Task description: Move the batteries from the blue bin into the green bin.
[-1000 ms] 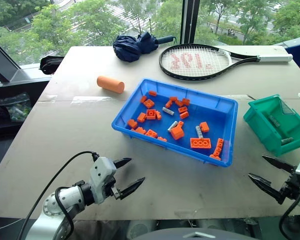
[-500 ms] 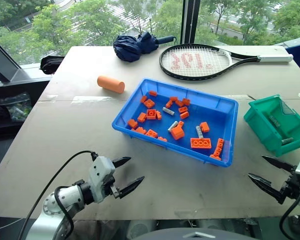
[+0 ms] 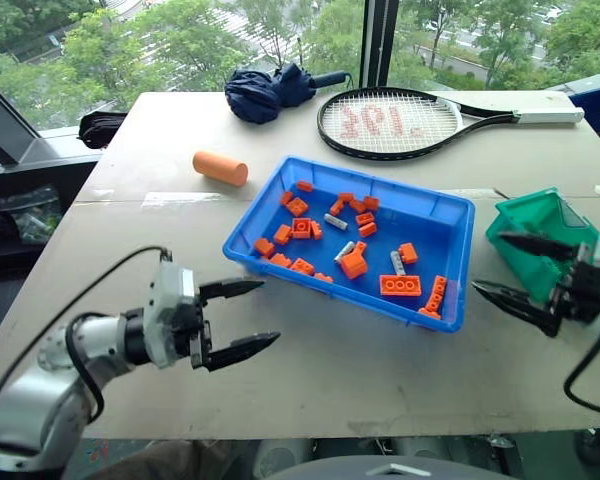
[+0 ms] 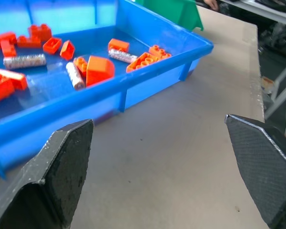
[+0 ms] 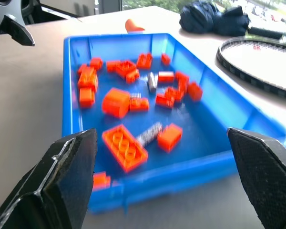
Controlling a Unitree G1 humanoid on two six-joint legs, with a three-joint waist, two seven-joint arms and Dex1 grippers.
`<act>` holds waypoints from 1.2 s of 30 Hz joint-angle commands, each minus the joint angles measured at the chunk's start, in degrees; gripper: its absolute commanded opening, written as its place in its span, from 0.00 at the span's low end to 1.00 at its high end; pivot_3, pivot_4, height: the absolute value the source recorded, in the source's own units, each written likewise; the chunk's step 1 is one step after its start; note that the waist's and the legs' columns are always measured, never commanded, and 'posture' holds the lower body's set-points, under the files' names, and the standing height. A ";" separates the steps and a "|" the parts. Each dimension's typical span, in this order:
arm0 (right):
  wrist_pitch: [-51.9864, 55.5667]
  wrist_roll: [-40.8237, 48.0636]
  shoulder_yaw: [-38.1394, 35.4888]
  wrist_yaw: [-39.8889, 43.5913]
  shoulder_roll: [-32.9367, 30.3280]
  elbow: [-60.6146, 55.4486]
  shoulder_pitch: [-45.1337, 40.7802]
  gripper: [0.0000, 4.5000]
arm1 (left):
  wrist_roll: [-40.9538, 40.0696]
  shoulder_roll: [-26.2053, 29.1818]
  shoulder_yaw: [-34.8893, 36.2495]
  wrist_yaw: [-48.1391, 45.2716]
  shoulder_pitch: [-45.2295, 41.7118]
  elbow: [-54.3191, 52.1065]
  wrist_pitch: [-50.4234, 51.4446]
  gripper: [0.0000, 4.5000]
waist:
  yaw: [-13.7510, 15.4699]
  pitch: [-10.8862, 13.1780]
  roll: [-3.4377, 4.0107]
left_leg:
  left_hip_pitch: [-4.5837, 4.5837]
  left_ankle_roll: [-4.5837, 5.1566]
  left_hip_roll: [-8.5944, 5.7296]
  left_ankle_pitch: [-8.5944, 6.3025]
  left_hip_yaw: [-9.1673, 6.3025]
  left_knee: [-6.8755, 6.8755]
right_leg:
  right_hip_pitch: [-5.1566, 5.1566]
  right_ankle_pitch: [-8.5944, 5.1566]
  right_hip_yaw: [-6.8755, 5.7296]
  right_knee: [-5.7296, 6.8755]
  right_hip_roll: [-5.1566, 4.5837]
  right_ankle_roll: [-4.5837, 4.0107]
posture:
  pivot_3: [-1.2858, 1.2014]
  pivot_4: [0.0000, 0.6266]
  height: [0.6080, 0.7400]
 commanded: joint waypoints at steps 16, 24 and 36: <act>49.37 -3.25 33.26 -19.31 8.80 6.36 -37.59 0.97 | 1.05 13.06 -4.24 -13.18 -26.79 7.14 6.38 1.00 | -1.41 0.38 -0.36 | -0.43 -0.22 -0.07 0.14 -0.02 -0.01 | -0.33 0.06 -0.08 -0.10 0.04 0.01 | 0.52 0.24 1.00; 52.02 -7.91 33.33 -23.77 12.77 11.89 -40.90 0.97 | 2.39 12.43 -5.09 -12.71 -28.34 6.05 7.15 1.00 | -1.62 0.38 -0.35 | -0.26 -0.04 -0.04 0.04 0.04 0.01 | -0.32 0.06 -0.11 0.16 0.17 0.01 | 0.52 0.24 1.00; 49.96 -14.71 38.92 -25.43 16.35 13.72 -41.59 0.35 | 2.90 11.96 -4.73 -12.29 -28.43 5.63 6.70 1.00 | -1.66 0.38 -0.35 | -0.26 -0.05 0.00 0.04 0.04 0.00 | -0.33 0.06 -0.05 0.15 0.41 0.00 | 0.52 0.24 1.00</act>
